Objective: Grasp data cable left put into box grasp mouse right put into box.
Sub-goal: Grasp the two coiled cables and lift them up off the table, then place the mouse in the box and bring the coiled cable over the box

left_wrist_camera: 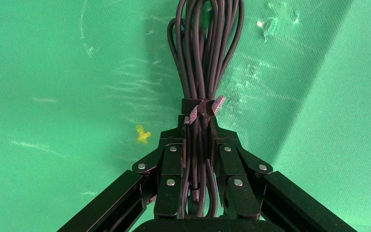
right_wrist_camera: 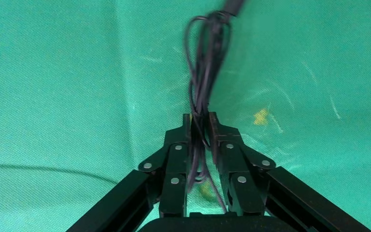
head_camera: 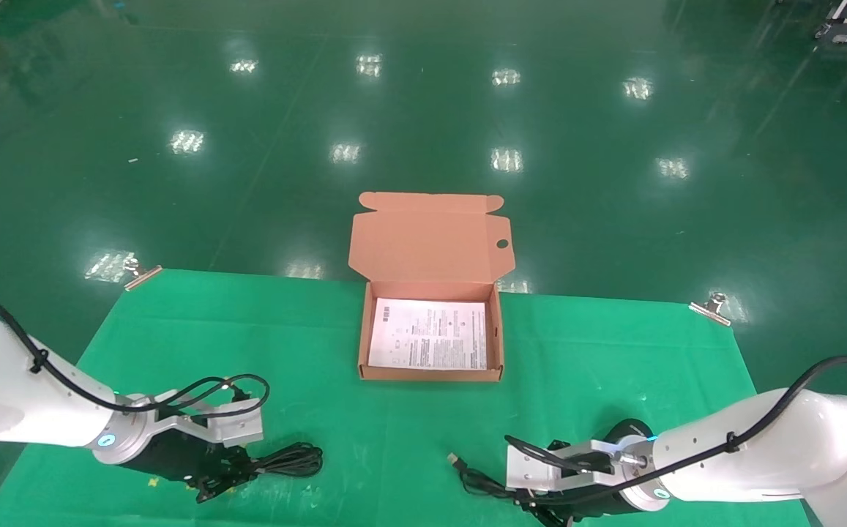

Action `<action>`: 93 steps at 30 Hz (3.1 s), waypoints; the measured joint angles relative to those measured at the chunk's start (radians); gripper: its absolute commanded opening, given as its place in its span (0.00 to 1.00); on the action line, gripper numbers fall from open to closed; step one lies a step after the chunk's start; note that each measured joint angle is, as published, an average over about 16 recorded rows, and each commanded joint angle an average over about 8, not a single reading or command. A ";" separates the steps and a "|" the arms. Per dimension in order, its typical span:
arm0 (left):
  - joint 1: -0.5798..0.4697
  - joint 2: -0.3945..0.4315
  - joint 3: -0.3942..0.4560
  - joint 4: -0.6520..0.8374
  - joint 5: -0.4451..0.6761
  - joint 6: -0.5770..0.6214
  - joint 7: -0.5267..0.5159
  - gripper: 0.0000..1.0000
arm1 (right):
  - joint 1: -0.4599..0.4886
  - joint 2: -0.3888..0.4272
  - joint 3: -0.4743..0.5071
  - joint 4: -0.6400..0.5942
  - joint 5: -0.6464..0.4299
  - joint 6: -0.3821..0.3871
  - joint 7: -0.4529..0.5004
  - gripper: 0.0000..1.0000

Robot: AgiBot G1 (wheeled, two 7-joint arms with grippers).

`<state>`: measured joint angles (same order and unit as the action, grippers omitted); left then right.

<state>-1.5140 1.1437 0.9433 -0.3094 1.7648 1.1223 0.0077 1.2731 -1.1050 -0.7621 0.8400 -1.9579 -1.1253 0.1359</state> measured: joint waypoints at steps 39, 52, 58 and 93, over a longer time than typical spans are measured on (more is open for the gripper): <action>-0.205 -0.141 -0.034 -0.612 0.148 -0.077 -0.207 0.00 | 0.337 0.071 0.216 0.232 0.107 0.144 0.194 0.00; -0.261 -0.111 -0.046 -0.627 0.206 -0.133 -0.277 0.00 | 0.418 -0.075 0.238 0.084 0.199 0.206 0.030 0.00; -0.262 -0.123 -0.046 -0.638 0.216 -0.131 -0.297 0.00 | 0.424 -0.106 0.235 0.047 0.212 0.211 -0.011 0.00; -0.211 -0.225 -0.013 -0.780 0.318 -0.033 -0.490 0.00 | 0.322 -0.231 0.147 -0.177 0.196 0.240 -0.059 0.00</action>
<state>-1.7254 0.9187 0.9299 -1.0892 2.0829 1.0894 -0.4823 1.5954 -1.3361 -0.6151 0.6629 -1.7617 -0.8850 0.0773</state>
